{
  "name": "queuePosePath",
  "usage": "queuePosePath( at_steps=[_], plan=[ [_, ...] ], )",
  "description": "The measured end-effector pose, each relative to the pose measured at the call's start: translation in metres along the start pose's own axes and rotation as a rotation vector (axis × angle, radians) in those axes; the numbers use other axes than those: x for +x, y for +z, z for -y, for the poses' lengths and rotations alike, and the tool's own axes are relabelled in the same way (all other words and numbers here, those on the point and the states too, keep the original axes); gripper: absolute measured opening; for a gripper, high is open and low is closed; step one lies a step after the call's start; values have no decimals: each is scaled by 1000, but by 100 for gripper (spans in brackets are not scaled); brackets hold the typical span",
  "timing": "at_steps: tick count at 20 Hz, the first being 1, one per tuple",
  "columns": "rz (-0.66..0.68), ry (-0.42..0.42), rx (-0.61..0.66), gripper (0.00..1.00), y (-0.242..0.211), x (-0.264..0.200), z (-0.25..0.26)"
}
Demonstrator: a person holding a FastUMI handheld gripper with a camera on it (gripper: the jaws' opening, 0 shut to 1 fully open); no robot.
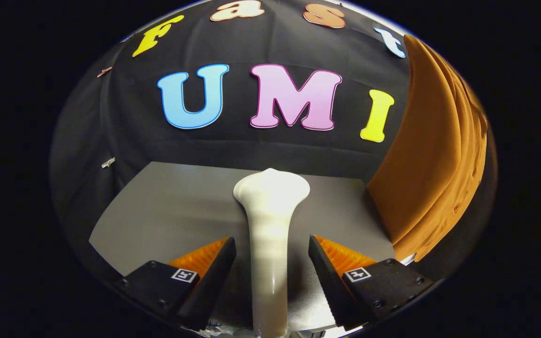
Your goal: Iron the clothes twice with a garment steamer, once on the left side and once on the right side.
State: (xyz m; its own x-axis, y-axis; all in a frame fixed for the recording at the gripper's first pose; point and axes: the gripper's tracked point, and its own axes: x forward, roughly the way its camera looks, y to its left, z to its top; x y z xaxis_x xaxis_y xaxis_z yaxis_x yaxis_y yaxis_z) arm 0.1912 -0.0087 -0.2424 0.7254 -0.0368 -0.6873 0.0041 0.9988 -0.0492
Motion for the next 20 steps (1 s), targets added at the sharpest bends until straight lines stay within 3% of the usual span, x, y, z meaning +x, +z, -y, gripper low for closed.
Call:
queuePosePath(
  at_steps=[3, 6, 13, 20],
  plan=[
    [-60, 2, -8, 88, -6, 13, 0],
    [-77, 24, 0, 47, -9, 16, -6],
    [-11, 119, 22, 41, 5, 6, -13],
    [238, 213, 102, 40, 43, -83, 13]
  ],
)
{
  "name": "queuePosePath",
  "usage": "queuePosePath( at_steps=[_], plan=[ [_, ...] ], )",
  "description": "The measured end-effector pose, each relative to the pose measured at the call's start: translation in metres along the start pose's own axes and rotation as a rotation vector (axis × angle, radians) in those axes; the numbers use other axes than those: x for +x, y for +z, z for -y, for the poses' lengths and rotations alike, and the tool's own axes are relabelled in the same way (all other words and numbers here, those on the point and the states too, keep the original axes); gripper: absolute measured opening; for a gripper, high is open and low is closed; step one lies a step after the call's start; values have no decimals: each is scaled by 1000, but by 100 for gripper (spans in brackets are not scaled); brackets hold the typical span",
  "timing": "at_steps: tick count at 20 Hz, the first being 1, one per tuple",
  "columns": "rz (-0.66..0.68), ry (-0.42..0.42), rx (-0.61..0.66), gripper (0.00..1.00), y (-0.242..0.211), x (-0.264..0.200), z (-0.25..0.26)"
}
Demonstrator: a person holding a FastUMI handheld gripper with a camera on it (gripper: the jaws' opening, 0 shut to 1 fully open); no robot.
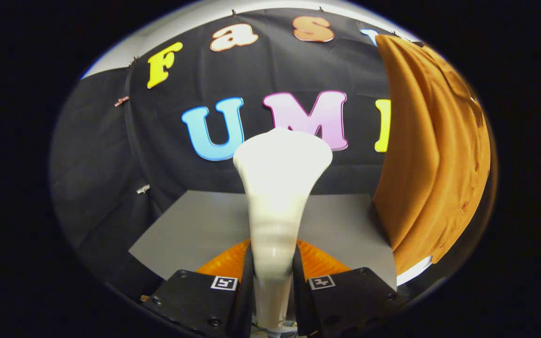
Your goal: Iron the clothes twice with a garment steamer, once on the left side and once on the right side.
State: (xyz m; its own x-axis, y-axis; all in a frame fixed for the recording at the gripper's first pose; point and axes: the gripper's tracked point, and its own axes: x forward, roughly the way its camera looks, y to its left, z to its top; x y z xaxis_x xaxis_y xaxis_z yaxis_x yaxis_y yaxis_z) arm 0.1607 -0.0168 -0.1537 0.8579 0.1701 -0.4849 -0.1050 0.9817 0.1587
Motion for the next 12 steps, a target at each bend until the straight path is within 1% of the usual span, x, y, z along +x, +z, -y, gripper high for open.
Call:
queuePosePath(
  at_steps=[2, 4, 6, 9, 12],
  plan=[
    [55, 0, 21, 40, 10, -21, 10],
    [146, -29, 34, 40, 28, -45, 27],
    [241, -54, 11, 40, 52, -72, 39],
    [341, -124, -26, 40, 75, -105, 65],
    [383, -223, -34, 39, 83, -129, 105]
  ],
)
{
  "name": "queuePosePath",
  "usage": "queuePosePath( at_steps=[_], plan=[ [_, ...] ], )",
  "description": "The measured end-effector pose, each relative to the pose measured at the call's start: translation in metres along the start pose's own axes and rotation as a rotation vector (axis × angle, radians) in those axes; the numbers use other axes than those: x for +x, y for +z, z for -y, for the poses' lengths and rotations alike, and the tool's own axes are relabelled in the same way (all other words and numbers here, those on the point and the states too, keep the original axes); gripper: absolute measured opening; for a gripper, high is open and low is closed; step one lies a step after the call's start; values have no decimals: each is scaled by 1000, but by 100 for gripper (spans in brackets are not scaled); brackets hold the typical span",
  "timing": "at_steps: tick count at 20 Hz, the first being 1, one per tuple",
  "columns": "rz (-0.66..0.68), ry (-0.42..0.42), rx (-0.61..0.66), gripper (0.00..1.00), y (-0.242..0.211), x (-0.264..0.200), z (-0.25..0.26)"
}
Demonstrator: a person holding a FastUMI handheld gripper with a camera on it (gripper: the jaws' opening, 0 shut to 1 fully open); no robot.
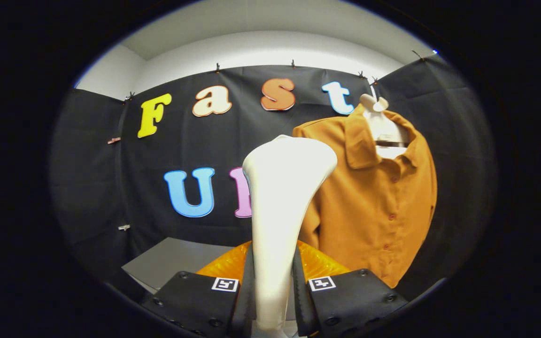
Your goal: Iron the clothes twice with a garment steamer, once on the left side and once on the right side.
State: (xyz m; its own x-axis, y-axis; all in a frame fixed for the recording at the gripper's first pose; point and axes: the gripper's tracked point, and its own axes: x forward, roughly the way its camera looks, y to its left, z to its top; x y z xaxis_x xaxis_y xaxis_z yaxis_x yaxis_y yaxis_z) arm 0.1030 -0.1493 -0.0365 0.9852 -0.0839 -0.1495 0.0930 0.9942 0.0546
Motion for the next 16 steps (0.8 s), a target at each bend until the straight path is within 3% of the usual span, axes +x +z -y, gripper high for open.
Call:
queuePosePath(
  at_steps=[6, 16],
  plan=[
    [-38, -144, 25, 40, -12, 9, 78],
    [-215, -101, 53, 40, -74, 57, 118]
  ],
)
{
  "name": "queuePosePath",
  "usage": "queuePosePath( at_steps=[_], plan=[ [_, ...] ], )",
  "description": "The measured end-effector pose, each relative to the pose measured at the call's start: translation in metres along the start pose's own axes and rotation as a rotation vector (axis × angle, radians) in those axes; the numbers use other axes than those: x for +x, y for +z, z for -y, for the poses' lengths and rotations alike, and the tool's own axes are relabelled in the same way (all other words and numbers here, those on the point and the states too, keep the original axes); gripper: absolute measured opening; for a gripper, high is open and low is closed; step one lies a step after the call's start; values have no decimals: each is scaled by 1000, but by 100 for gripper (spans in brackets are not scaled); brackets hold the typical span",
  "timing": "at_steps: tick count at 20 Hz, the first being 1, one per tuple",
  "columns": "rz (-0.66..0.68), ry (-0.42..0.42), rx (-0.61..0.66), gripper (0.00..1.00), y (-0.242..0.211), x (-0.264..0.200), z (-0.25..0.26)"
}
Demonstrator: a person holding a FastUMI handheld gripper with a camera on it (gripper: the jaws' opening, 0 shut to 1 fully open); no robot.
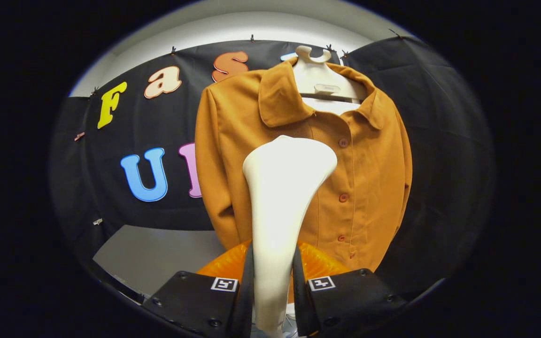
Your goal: Iron the clothes twice with a garment steamer, once on the left side and once on the right side.
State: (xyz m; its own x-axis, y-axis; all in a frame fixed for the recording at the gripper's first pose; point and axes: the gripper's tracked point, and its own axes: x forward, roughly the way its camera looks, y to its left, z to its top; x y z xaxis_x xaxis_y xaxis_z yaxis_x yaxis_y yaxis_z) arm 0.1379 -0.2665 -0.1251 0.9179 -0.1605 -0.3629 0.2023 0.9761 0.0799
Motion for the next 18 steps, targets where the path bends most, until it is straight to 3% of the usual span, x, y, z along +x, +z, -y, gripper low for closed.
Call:
queuePosePath(
  at_steps=[18],
  plan=[
    [-407, 41, 204, 40, -166, 44, 37]
  ],
)
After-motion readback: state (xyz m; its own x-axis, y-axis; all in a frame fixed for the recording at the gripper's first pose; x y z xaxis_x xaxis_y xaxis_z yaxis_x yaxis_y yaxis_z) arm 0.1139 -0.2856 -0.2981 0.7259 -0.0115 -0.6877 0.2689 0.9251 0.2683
